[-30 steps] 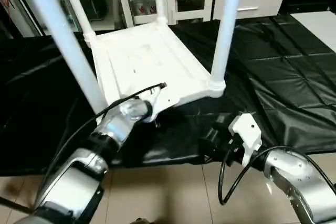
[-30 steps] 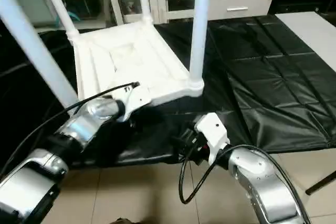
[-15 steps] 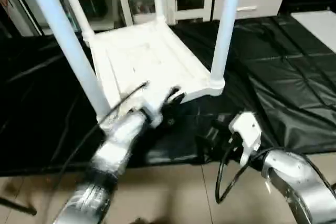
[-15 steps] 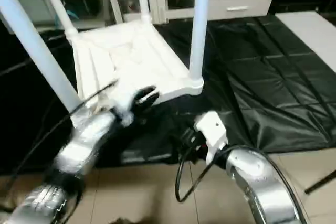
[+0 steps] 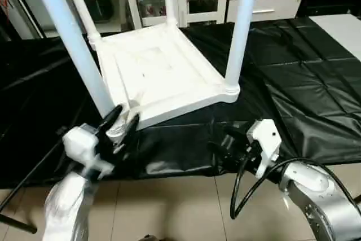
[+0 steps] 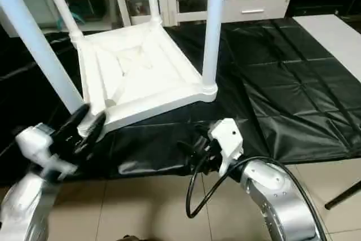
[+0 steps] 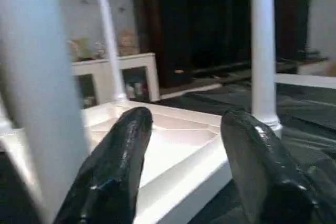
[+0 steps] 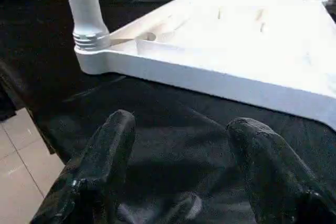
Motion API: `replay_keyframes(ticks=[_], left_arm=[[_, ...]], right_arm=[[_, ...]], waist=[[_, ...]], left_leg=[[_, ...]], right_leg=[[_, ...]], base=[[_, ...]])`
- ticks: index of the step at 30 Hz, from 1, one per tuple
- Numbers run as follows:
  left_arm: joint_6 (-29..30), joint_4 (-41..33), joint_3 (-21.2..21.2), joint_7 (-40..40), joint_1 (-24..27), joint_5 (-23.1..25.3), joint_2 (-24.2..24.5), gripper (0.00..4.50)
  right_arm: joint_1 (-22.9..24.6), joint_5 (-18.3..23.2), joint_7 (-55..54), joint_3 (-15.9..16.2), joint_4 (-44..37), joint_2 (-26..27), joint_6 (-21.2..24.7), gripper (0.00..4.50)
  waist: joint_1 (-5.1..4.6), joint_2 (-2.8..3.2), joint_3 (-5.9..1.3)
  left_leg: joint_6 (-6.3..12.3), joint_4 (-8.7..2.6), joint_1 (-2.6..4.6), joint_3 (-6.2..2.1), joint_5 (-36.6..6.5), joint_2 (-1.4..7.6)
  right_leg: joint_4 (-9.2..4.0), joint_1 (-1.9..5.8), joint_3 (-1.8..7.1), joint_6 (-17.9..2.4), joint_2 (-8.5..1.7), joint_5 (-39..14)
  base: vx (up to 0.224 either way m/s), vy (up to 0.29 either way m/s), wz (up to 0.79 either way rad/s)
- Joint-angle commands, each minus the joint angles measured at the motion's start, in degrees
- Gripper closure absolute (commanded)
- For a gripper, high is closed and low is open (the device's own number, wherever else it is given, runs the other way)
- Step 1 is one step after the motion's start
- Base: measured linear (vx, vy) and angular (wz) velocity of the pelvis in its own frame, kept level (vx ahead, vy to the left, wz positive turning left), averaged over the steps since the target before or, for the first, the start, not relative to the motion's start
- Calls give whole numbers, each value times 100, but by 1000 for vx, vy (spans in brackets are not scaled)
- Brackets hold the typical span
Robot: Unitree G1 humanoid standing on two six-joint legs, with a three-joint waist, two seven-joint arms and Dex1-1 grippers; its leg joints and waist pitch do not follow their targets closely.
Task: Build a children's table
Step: Rotate leg to tighten, then rotate table base
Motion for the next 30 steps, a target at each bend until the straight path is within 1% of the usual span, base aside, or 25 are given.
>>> replay_keyframes(ticks=[1,4,5,6,7,8,9,10,11,12,14,15,16,17,19,20,21,22,24,25,26,27,28,29,30], left_arm=[[-163,-158,249,257,68,108,-58,172],[-301,-122,386,497,147,150,-136,132],[-346,-85,447,596,140,164,-166,132],[-277,-7,517,697,69,102,-195,126],[-234,73,575,776,-24,103,-194,126],[-112,158,610,813,-147,27,-182,110],[-30,234,626,833,-262,-5,-158,110],[-18,245,628,836,-277,-10,-155,90],[41,294,638,847,-353,-37,-141,84],[259,419,682,872,-527,-153,-119,84],[453,709,763,901,-809,-257,-56,61],[463,730,769,904,-829,-261,-51,50],[505,909,824,938,-969,-292,-20,42],[526,990,854,942,-1044,-326,-3,42],[617,1157,908,885,-1230,-445,35,27],[750,1281,930,809,-1381,-557,73,27],[767,1296,933,800,-1400,-571,78,18],[912,1427,987,771,-1562,-704,100,5],[1148,1526,958,593,-1701,-846,150,2],[1202,1542,947,530,-1729,-892,158,2],[1303,1572,928,412,-1780,-977,173,2],[1594,1611,804,73,-1858,-1130,232,2],[1808,1641,697,-198,-1916,-1233,281,2],[1950,1691,548,-496,-1981,-1247,348,2],[2174,1718,282,-930,-2072,-1245,436,2]], right_arm=[[-25,43,-12,-39,-66,-1,-56,138],[-33,49,0,-61,-68,-9,-56,138],[-40,41,2,-67,-61,-16,-66,138],[-54,35,5,-75,-45,-22,-78,138],[-66,31,6,-79,-40,-27,-82,138],[-78,31,7,-81,-39,-30,-80,138],[-81,38,21,-75,-48,-35,-74,138],[-81,39,22,-74,-49,-36,-73,138],[-81,44,32,-69,-56,-39,-70,138],[-80,64,66,-55,-82,-52,-54,138],[-80,113,131,-35,-122,-75,-17,138],[-80,116,136,-34,-124,-76,-14,138],[-81,117,176,-10,-140,-104,-8,138],[-80,124,199,1,-152,-116,0,138],[-75,145,234,19,-187,-137,20,138],[-69,173,274,38,-213,-157,51,138],[-68,176,279,41,-216,-159,55,138],[-66,163,301,65,-231,-175,54,138],[-73,166,329,81,-240,-186,54,138],[-76,168,334,84,-240,-188,56,138],[-82,170,343,89,-240,-191,58,138],[-101,181,371,95,-237,-201,62,138],[-117,188,393,100,-233,-210,64,138],[-138,191,427,108,-226,-227,60,138],[-159,202,482,116,-218,-255,56,138]], waist=[[-6,-75,-246],[-14,-84,-250],[-14,-81,-252],[-21,-89,-256],[-20,-79,-261],[-22,-87,-265],[-10,-80,-272],[-13,-88,-273],[-10,-77,-284],[-10,-75,-291],[-6,-74,-300],[-6,-73,-309],[-6,-73,-311],[-6,-73,-319],[-13,-66,-337],[-11,-65,-344],[-6,-64,-359],[-9,-57,-357],[-4,-64,-360],[-1,-62,-366],[2,-73,-364],[7,-87,-362],[13,-77,-362],[28,-95,-362],[44,-83,-359]], left_leg=[[-216,-557,159,-159,-2554,278],[-227,-555,141,-167,-2510,274],[-221,-554,134,-172,-2471,273],[-232,-553,141,-169,-2480,275],[-236,-543,151,-165,-2462,264],[-230,-540,148,-166,-2432,262],[-224,-535,156,-166,-2388,257],[-221,-533,155,-165,-2366,259],[-219,-527,147,-168,-2285,255],[-221,-526,143,-168,-2217,256],[-198,-509,148,-158,-2141,238],[-184,-500,151,-156,-2085,233],[-177,-502,137,-165,-2040,240],[-152,-494,128,-164,-1967,237],[-108,-479,131,-162,-1836,239],[-69,-468,131,-154,-1766,233],[-38,-453,144,-150,-1681,229],[-15,-455,135,-153,-1644,233],[20,-449,135,-146,-1573,234],[50,-442,138,-147,-1542,237],[56,-442,136,-142,-1520,235],[80,-442,137,-138,-1509,240],[81,-440,141,-131,-1503,232],[93,-442,149,-126,-1492,233],[79,-445,174,-122,-1536,241]], right_leg=[[-566,64,178,-489,-199,-2155],[-567,81,176,-450,-200,-2132],[-560,84,175,-440,-197,-2069],[-554,84,175,-450,-189,-2021],[-554,75,177,-458,-181,-1978],[-548,81,178,-461,-181,-1943],[-546,77,178,-469,-176,-1897],[-541,77,182,-479,-176,-1860],[-526,90,180,-510,-176,-1739],[-501,100,178,-547,-170,-1589],[-494,96,175,-590,-162,-1465],[-486,104,175,-631,-162,-1374],[-473,124,172,-657,-173,-1300],[-464,136,163,-681,-168,-1182],[-440,155,162,-753,-171,-940],[-435,156,158,-795,-175,-865],[-418,155,157,-850,-171,-755],[-411,165,153,-878,-171,-700],[-395,175,147,-963,-178,-644],[-394,180,144,-982,-178,-628],[-391,182,147,-996,-183,-629],[-395,179,148,-1023,-186,-658],[-392,170,149,-1032,-184,-702],[-394,159,157,-1047,-185,-791],[-403,147,160,-1045,-184,-888]], base=[[0,0,0],[0,0,0],[0,0,0],[0,0,0],[0,0,0],[0,0,0],[0,0,0],[0,0,0],[0,0,0],[0,0,0],[0,0,0],[0,0,0],[0,0,0],[0,0,0],[0,0,0],[0,0,0],[0,0,0],[0,0,0],[0,0,0],[0,0,0],[0,0,0],[0,0,0],[0,0,0],[0,0,0],[0,0,0]])
